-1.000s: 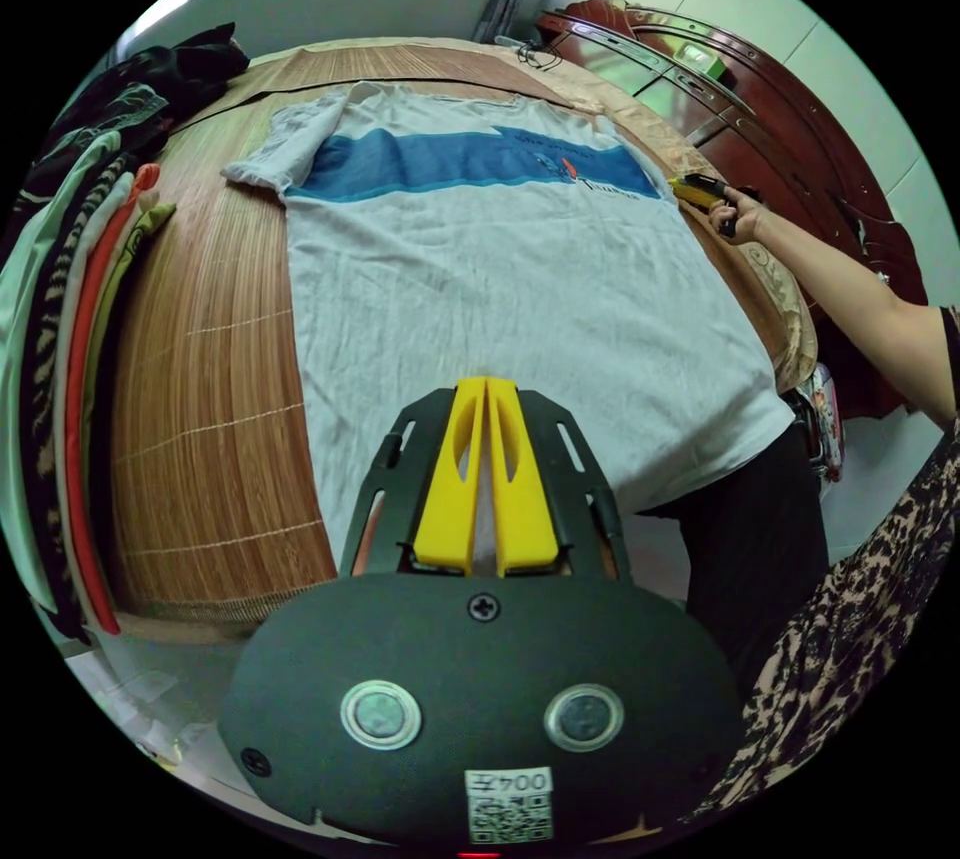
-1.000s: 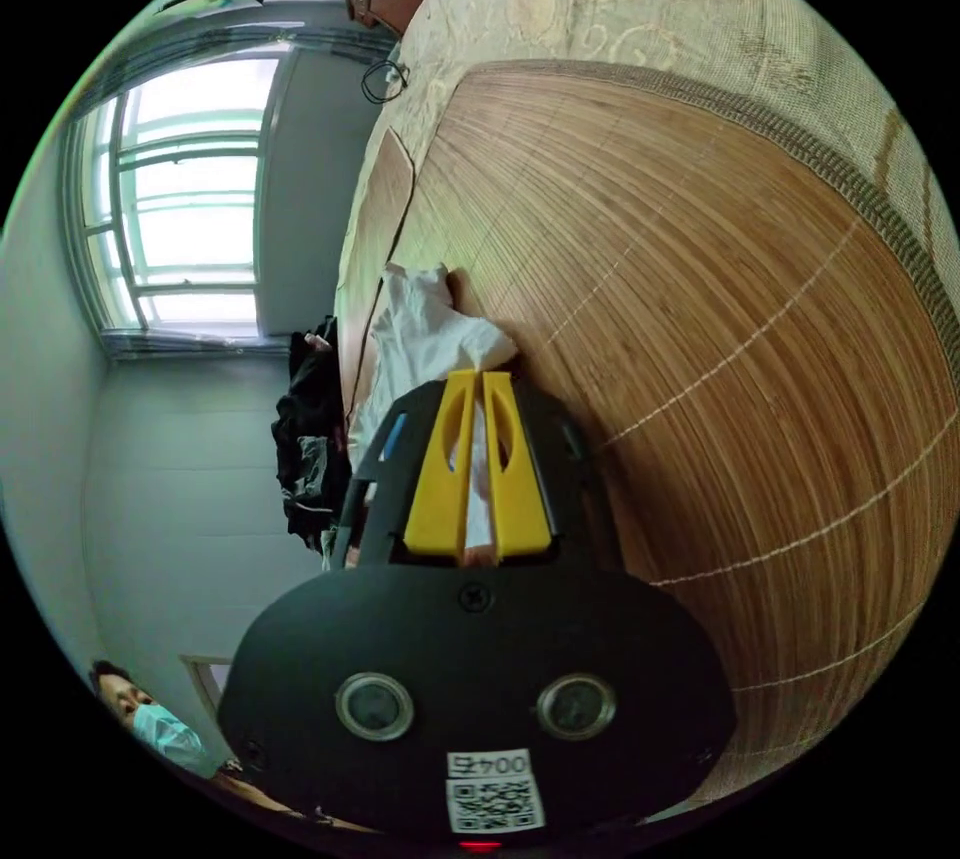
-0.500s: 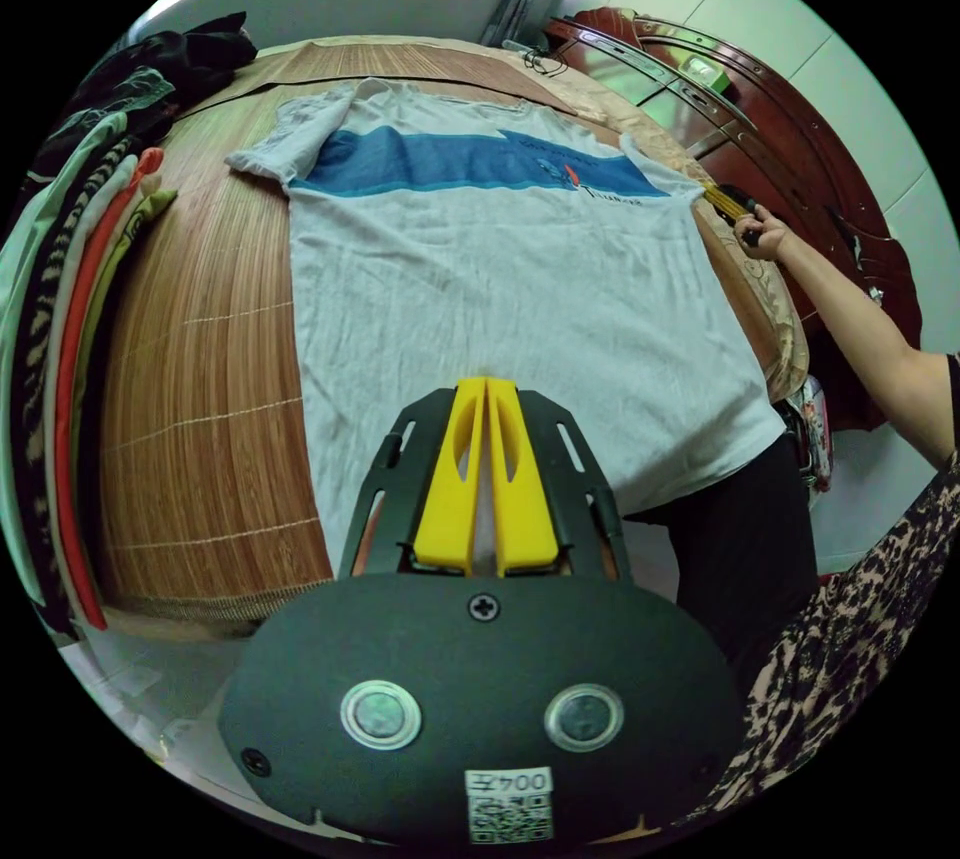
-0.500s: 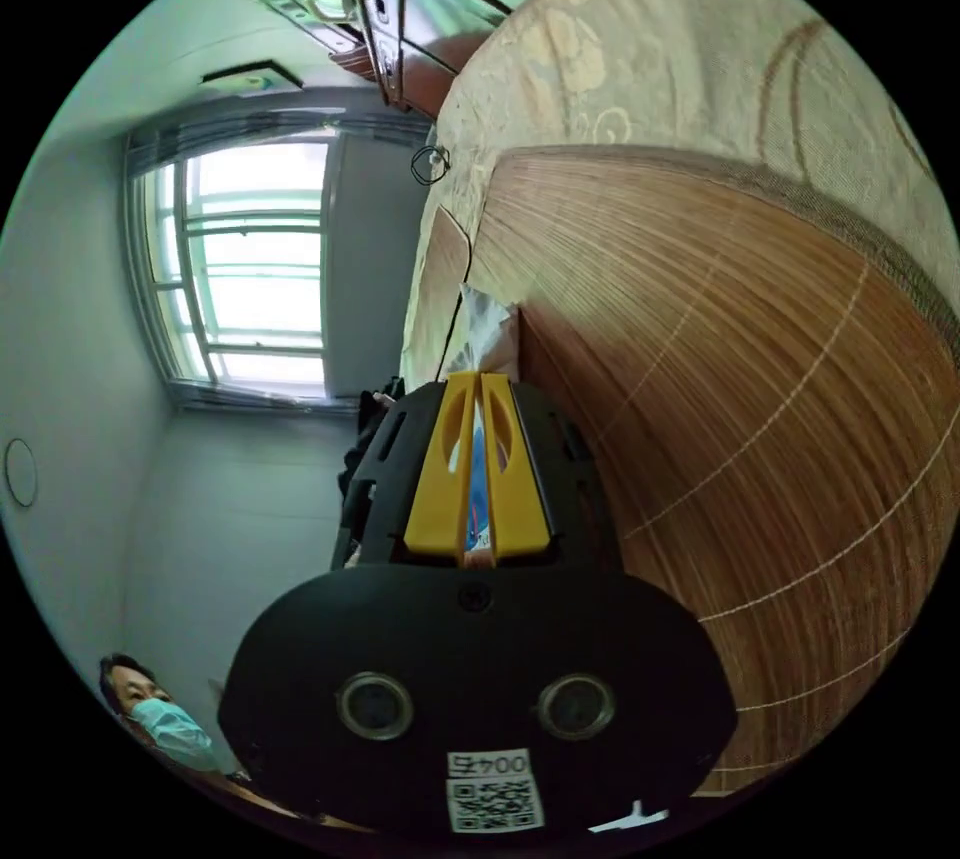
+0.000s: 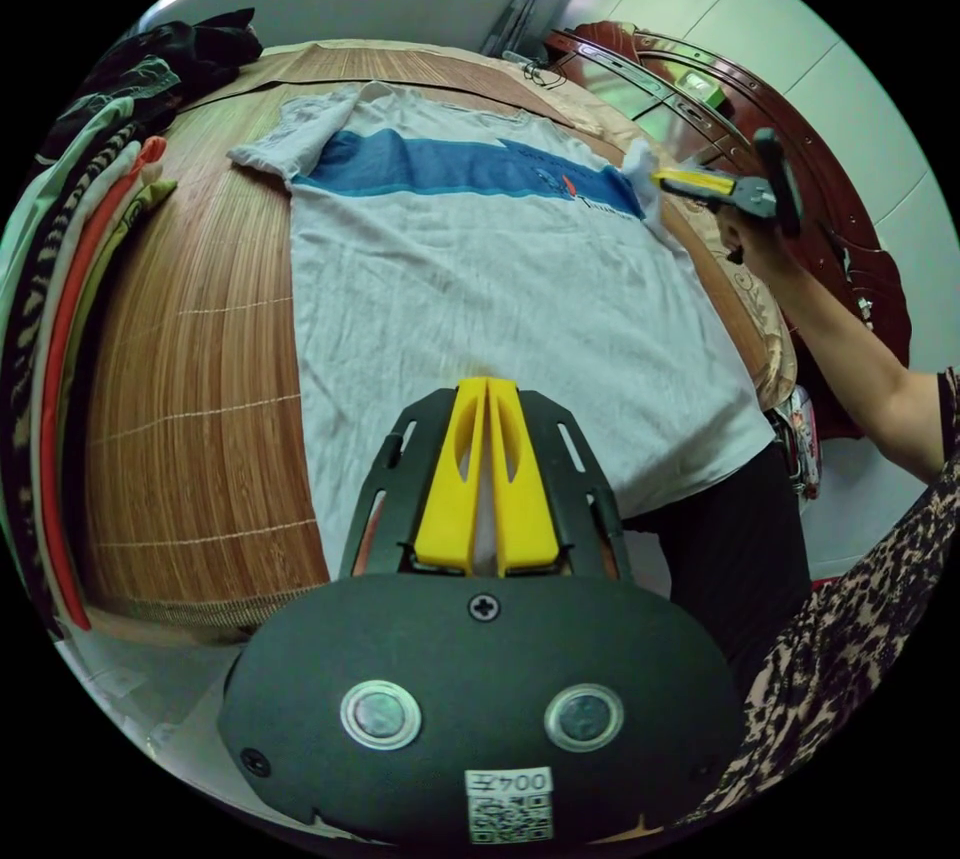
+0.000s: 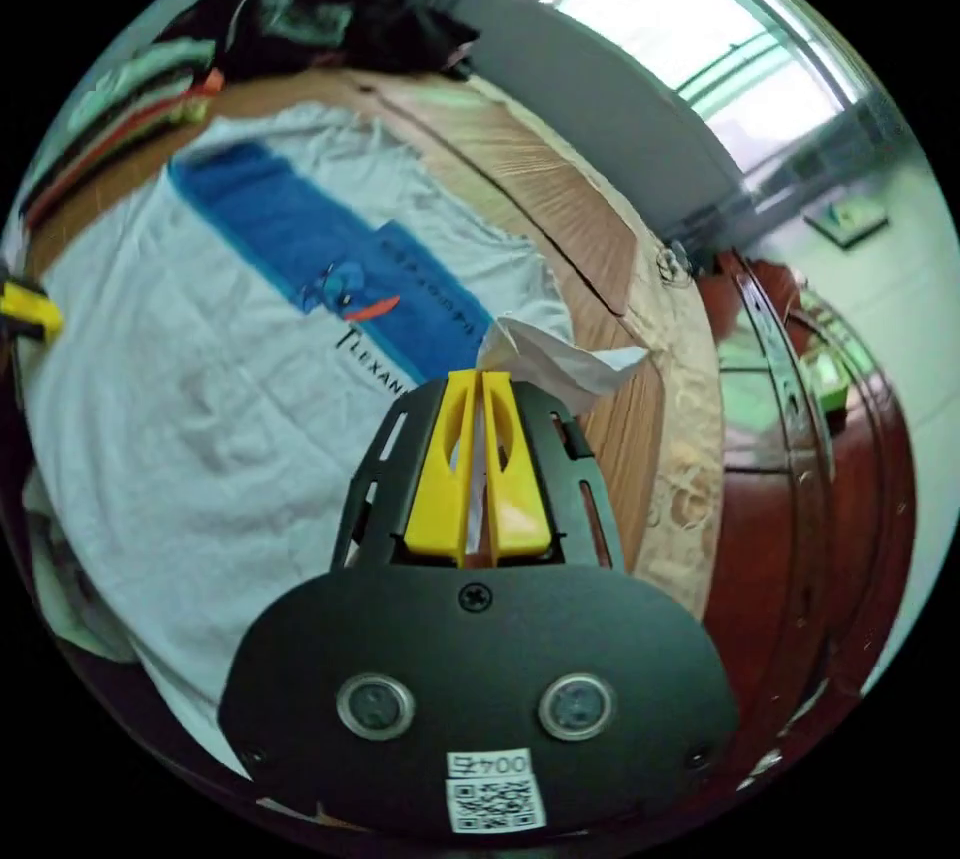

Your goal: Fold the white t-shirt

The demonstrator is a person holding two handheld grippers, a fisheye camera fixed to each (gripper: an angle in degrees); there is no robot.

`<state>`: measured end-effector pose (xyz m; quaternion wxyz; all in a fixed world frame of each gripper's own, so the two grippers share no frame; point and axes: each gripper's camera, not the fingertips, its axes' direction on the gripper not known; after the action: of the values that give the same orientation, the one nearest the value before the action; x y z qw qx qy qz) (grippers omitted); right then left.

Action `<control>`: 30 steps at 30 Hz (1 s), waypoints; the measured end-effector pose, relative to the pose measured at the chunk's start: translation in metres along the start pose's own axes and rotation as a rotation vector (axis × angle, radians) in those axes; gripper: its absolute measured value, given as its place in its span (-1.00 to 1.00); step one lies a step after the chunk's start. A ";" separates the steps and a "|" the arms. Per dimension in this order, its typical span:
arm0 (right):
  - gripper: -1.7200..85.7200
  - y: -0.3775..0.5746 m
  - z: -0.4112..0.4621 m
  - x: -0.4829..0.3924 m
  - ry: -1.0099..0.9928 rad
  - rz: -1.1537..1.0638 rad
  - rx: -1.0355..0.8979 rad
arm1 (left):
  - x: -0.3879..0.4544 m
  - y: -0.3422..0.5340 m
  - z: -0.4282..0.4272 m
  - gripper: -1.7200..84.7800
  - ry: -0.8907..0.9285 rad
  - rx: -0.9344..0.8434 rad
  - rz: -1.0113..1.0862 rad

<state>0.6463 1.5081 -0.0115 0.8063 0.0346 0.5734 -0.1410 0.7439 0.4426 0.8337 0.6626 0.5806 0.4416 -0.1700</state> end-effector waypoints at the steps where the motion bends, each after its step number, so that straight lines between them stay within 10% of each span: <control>1: -0.95 -0.006 0.009 -0.017 0.016 -0.047 -0.031 | -0.001 0.000 -0.001 -0.95 0.001 -0.002 0.000; 11: -0.71 -0.002 0.013 0.022 -0.338 0.274 0.036 | -0.008 0.001 -0.011 -0.95 0.010 -0.004 -0.006; 22: -0.66 0.059 0.137 0.225 -0.919 1.271 0.017 | -0.041 0.024 -0.023 -0.95 0.149 0.104 -0.003; 30: -0.89 -0.045 0.177 0.241 -0.583 1.005 -0.206 | -0.066 0.034 -0.031 -0.96 0.246 0.150 -0.007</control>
<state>0.8691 1.3818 -0.1715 0.8976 0.1833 0.2523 0.3113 0.7205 0.4614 0.9080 0.5576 0.6434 0.5076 -0.1323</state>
